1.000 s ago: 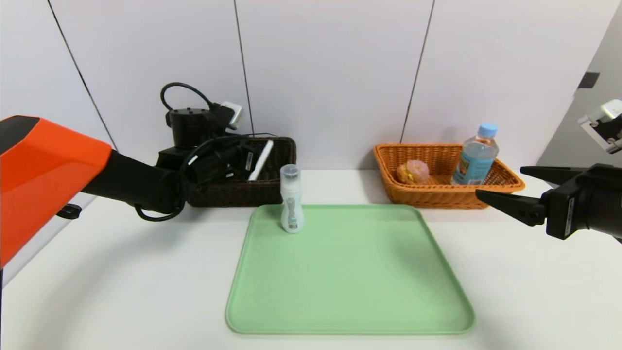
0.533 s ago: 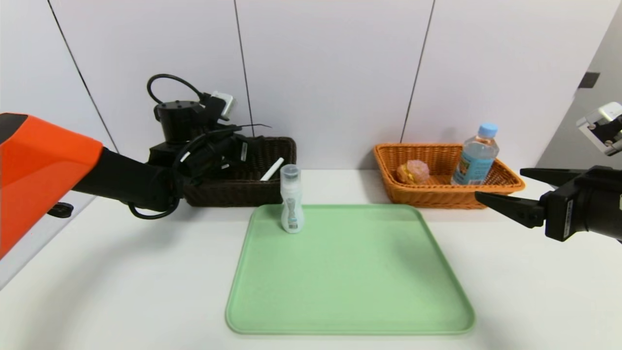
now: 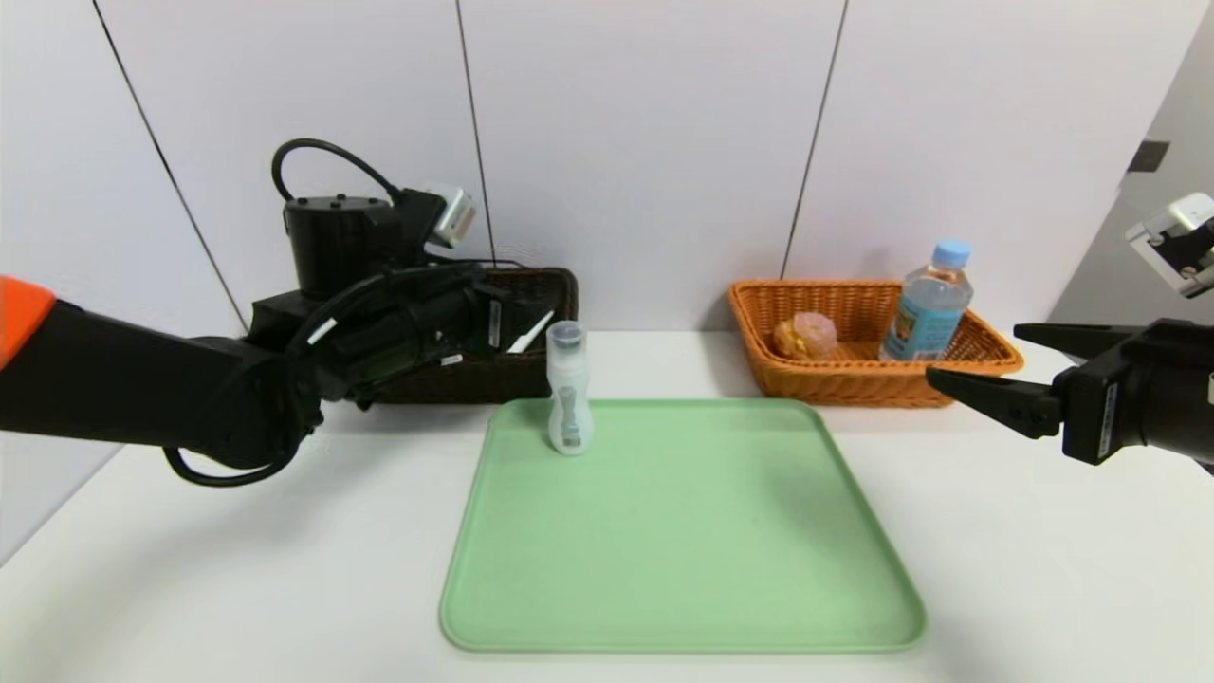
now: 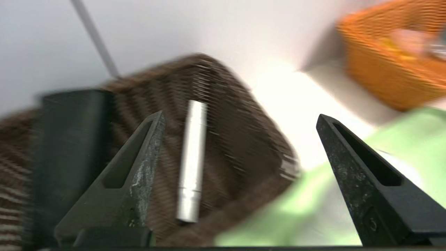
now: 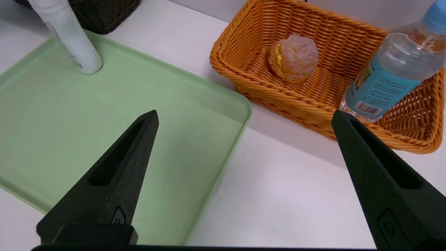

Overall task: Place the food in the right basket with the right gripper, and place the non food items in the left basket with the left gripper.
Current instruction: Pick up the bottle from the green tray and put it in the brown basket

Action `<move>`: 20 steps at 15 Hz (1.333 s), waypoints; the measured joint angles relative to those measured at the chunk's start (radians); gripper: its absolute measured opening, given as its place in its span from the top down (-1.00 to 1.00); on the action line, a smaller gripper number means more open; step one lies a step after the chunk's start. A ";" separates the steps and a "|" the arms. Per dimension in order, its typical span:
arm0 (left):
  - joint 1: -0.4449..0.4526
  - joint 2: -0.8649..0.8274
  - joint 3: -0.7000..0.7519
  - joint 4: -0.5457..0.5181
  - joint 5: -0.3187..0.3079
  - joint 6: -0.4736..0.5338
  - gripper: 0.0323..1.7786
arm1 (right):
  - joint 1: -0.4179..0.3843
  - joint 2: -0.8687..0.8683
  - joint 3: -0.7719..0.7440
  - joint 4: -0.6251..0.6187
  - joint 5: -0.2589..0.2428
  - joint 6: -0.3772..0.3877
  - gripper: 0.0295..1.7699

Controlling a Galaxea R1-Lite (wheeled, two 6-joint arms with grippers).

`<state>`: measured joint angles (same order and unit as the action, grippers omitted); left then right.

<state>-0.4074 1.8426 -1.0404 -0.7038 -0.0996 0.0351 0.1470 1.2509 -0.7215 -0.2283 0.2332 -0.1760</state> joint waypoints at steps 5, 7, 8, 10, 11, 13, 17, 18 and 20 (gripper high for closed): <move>-0.115 -0.076 0.287 -0.273 0.006 -0.018 -0.82 | 0.001 0.001 -0.011 0.000 0.000 -0.002 -0.93; -0.142 -0.073 0.384 -0.383 0.007 -0.020 -0.84 | 0.004 0.001 0.001 0.000 0.001 -0.003 -0.93; -0.152 -0.063 0.419 -0.438 0.008 -0.020 -0.85 | 0.004 0.000 0.005 0.000 0.001 -0.001 -0.93; -0.160 -0.032 0.450 -0.504 0.016 -0.022 -0.86 | 0.004 0.000 0.010 -0.001 0.001 -0.003 -0.93; -0.160 -0.013 0.462 -0.531 0.026 -0.024 -0.87 | 0.004 0.000 0.011 0.000 0.001 -0.003 -0.93; -0.163 0.037 0.491 -0.599 0.044 -0.026 -0.88 | 0.004 0.000 0.013 0.000 0.003 -0.004 -0.93; -0.163 0.154 0.535 -0.803 0.074 -0.024 -0.88 | 0.004 0.005 0.019 0.000 0.006 -0.007 -0.93; -0.163 0.174 0.539 -0.812 0.075 -0.024 -0.89 | 0.004 0.008 0.021 0.000 0.006 -0.008 -0.93; -0.163 0.203 0.536 -0.814 0.076 -0.025 -0.89 | 0.004 0.010 0.027 0.000 0.006 -0.006 -0.93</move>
<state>-0.5704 2.0455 -0.5040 -1.5183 -0.0240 0.0104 0.1511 1.2613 -0.6940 -0.2283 0.2389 -0.1821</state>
